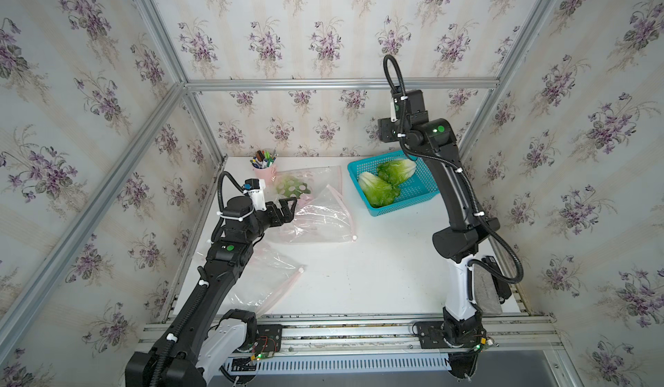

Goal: Open the zip-top bag and take out the chinese cabbages
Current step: Place the Chinese cabbage in the basket, then move the zipper food storage bag to the center of the board.

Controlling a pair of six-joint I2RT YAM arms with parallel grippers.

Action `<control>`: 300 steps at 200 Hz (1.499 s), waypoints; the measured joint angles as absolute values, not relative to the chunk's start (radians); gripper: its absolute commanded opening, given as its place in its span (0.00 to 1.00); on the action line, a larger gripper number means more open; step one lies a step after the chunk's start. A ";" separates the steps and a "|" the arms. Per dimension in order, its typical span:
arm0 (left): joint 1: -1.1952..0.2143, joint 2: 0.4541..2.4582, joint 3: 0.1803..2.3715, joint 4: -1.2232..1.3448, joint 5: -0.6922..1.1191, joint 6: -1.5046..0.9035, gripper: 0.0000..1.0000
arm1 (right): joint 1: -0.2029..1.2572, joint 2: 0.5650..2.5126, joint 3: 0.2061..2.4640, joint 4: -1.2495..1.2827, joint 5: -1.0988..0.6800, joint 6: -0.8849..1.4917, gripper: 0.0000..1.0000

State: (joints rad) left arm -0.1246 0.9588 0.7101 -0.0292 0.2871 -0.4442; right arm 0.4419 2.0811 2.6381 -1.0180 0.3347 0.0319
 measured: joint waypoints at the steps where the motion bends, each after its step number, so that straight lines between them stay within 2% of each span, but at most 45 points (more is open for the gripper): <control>1: -0.125 0.958 0.710 -0.029 0.286 -0.444 1.00 | 0.442 2.077 2.634 -1.016 0.336 0.030 0.71; 16: -0.124 0.950 0.712 -0.030 0.268 -0.444 1.00 | 0.439 1.963 2.510 -0.970 0.351 0.004 0.71; 28: -0.124 0.938 0.712 -0.029 0.257 -0.443 1.00 | 0.440 1.830 2.327 -0.894 0.352 -0.012 0.74; 56: -0.123 0.926 0.712 -0.028 0.247 -0.442 1.00 | 0.441 1.321 1.594 -0.553 0.317 -0.095 0.89; 78: -0.122 0.958 0.712 -0.002 0.282 -0.436 1.00 | 0.426 0.984 1.193 -0.309 0.281 -0.138 0.91; 97: -0.108 1.031 0.726 0.021 0.335 -0.451 1.00 | 0.424 0.853 0.974 -0.153 0.238 -0.149 0.92; 118: -0.096 1.126 0.792 0.016 0.404 -0.455 0.99 | 0.418 0.801 0.794 -0.067 0.194 -0.115 0.92; 126: -0.102 1.158 0.836 0.004 0.427 -0.454 0.97 | 0.411 0.800 0.750 -0.046 0.187 -0.086 0.92; 145: -0.136 1.229 0.984 -0.065 0.437 -0.416 0.77 | 0.391 0.833 0.681 0.020 0.126 -0.003 0.92; 153: -0.154 1.256 1.045 -0.089 0.432 -0.396 0.74 | 0.384 0.858 0.663 0.041 0.102 0.036 0.91; 207: -0.266 1.568 1.359 -0.283 0.340 -0.362 0.66 | 0.366 0.952 0.634 0.118 -0.040 0.168 0.91; 236: -0.388 1.706 1.466 -0.378 0.294 -0.339 0.63 | 0.365 0.975 0.647 0.101 -0.068 0.178 0.90; 263: -0.458 1.785 1.475 -0.425 0.278 -0.332 0.56 | 0.365 0.968 0.631 0.092 -0.072 0.179 0.90; 284: -0.472 1.827 1.434 -0.449 0.268 -0.337 0.56 | 0.365 0.966 0.624 0.091 -0.076 0.181 0.90; 288: -0.474 1.832 1.423 -0.453 0.267 -0.339 0.51 | 0.365 0.967 0.624 0.091 -0.078 0.183 0.90; 300: -0.476 1.839 1.386 -0.463 0.262 -0.348 0.48 | 0.365 0.973 0.625 0.091 -0.084 0.184 0.90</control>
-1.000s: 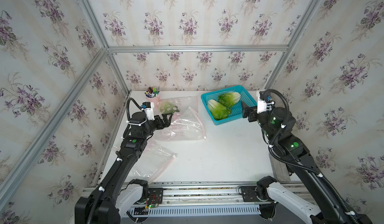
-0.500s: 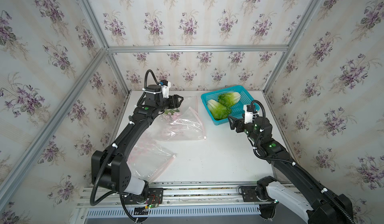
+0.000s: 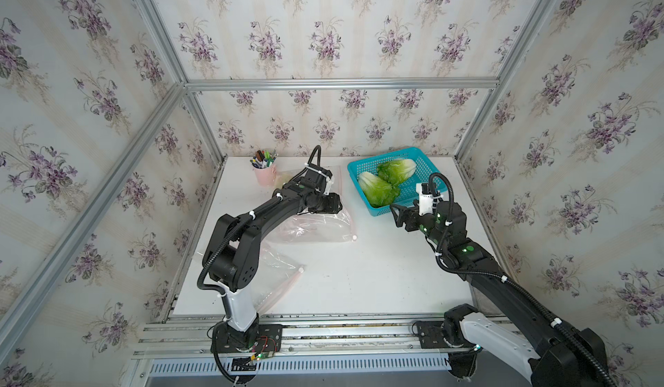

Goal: Open the zip-top bag and take out the chinese cabbages
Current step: Move the zipper food storage bag to the center of the board.

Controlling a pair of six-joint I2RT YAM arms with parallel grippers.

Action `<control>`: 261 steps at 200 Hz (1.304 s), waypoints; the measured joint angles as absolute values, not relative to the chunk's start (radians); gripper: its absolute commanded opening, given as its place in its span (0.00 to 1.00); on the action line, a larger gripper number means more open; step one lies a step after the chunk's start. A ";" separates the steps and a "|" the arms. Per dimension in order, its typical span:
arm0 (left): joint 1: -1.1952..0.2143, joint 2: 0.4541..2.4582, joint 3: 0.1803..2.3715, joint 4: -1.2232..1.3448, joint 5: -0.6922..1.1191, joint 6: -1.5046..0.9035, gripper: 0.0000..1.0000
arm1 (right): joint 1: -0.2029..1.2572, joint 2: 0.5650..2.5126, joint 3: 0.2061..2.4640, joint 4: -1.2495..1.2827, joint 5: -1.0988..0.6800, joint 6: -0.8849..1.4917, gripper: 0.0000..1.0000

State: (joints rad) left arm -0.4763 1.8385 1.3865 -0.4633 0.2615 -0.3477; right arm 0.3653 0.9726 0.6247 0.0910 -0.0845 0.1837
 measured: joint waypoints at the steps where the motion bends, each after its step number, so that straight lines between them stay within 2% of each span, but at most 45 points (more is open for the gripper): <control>1: -0.476 1.839 1.381 -0.464 0.260 -0.348 0.48 | 0.365 0.973 0.625 0.091 -0.085 0.184 0.90; 20: -0.475 1.824 1.317 -0.471 0.244 -0.347 0.44 | 0.365 0.986 0.628 0.084 -0.091 0.184 0.90; 62: -0.446 1.709 1.153 -0.499 0.186 -0.338 0.42 | 0.365 0.993 0.630 0.070 -0.099 0.187 0.90; 115: -0.319 1.515 1.002 -0.533 0.085 -0.332 0.35 | 0.365 1.009 0.630 0.062 -0.117 0.204 0.90; 137: -0.276 1.423 0.976 -0.553 0.042 -0.332 0.36 | 0.365 1.012 0.630 0.059 -0.120 0.207 0.90; 142: -0.269 1.396 0.974 -0.558 0.030 -0.332 0.39 | 0.365 1.013 0.630 0.056 -0.120 0.207 0.90; 153: -0.262 1.343 0.975 -0.562 0.008 -0.332 0.53 | 0.365 1.012 0.628 0.051 -0.121 0.207 0.90; 164: -0.259 1.290 0.987 -0.569 -0.009 -0.329 0.76 | 0.365 1.010 0.626 0.047 -0.122 0.210 0.90; 169: -0.259 1.269 0.996 -0.572 -0.012 -0.329 0.83 | 0.365 1.008 0.624 0.047 -0.122 0.210 0.90; 190: -0.260 1.234 1.073 -0.580 -0.011 -0.336 0.99 | 0.365 0.999 0.622 0.046 -0.123 0.210 0.90; 235: -0.352 1.465 1.345 -0.565 0.020 -0.355 0.99 | 0.365 0.988 0.600 0.047 -0.128 0.233 0.85; 247: -0.378 1.563 1.406 -0.554 0.016 -0.363 0.94 | 0.365 0.981 0.596 0.049 -0.134 0.239 0.84; 261: -0.387 1.665 1.458 -0.554 0.015 -0.385 0.83 | 0.365 0.969 0.588 0.051 -0.143 0.251 0.83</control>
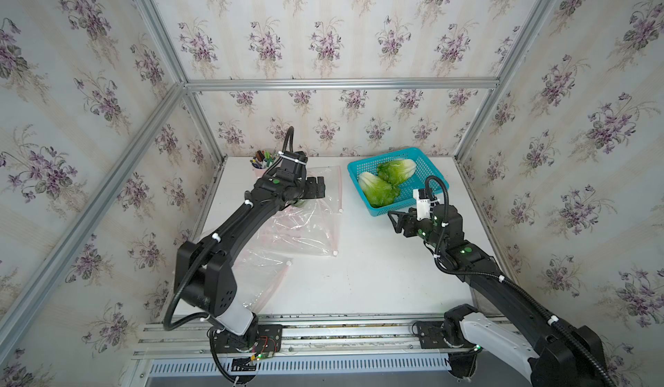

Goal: Open the zip-top bag and take out the chinese cabbages
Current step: Move the zipper food storage bag to the center of the board.

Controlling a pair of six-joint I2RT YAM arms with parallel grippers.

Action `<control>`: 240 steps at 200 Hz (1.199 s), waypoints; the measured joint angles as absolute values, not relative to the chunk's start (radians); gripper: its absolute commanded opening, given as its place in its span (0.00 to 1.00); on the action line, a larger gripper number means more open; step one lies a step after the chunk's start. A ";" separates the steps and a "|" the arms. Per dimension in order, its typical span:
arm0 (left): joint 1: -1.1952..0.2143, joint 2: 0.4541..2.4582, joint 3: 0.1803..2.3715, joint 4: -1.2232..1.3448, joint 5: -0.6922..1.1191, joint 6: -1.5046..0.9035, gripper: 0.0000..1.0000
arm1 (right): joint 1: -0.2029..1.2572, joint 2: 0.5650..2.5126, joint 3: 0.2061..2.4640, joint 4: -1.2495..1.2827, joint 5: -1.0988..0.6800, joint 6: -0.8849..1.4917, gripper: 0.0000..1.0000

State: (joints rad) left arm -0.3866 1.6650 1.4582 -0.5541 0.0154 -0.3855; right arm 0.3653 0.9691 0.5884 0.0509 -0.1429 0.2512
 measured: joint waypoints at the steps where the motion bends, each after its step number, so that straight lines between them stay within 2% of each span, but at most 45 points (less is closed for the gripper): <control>1: -0.387 1.670 1.461 -0.554 0.015 -0.387 0.82 | 0.365 0.968 0.588 0.051 -0.143 0.252 0.83; 13: -0.385 1.745 1.493 -0.544 0.013 -0.411 0.74 | 0.365 0.957 0.580 0.056 -0.147 0.262 0.83; 54: -0.386 1.919 1.529 -0.485 0.059 -0.492 0.56 | 0.365 0.938 0.564 0.065 -0.158 0.283 0.82; 63: -0.387 1.933 1.515 -0.464 0.072 -0.505 0.56 | 0.365 0.938 0.562 0.066 -0.163 0.286 0.82; 71: -0.389 1.938 1.488 -0.441 0.086 -0.515 0.50 | 0.365 0.938 0.559 0.067 -0.167 0.286 0.82; 109: -0.439 1.933 1.294 -0.343 0.142 -0.577 0.48 | 0.365 0.939 0.539 0.069 -0.169 0.288 0.81; 137: -0.513 1.898 1.145 -0.234 0.227 -0.638 0.54 | 0.365 0.947 0.538 0.069 -0.169 0.288 0.81; 156: -0.533 1.858 1.089 -0.174 0.246 -0.668 0.89 | 0.365 0.950 0.540 0.065 -0.169 0.284 0.81; 158: -0.534 1.854 1.086 -0.172 0.247 -0.670 0.96 | 0.365 0.950 0.540 0.064 -0.169 0.284 0.82; 162: -0.537 1.844 1.081 -0.167 0.247 -0.675 0.99 | 0.365 0.950 0.541 0.063 -0.169 0.284 0.82; 198: -0.548 1.759 1.051 -0.118 0.149 -0.693 1.00 | 0.365 0.949 0.541 0.062 -0.168 0.280 0.83; 222: -0.535 1.780 1.010 -0.011 0.071 -0.724 0.99 | 0.365 0.944 0.540 0.062 -0.168 0.280 0.83; 240: -0.522 1.835 0.976 0.112 0.038 -0.770 0.86 | 0.365 0.940 0.540 0.061 -0.168 0.280 0.83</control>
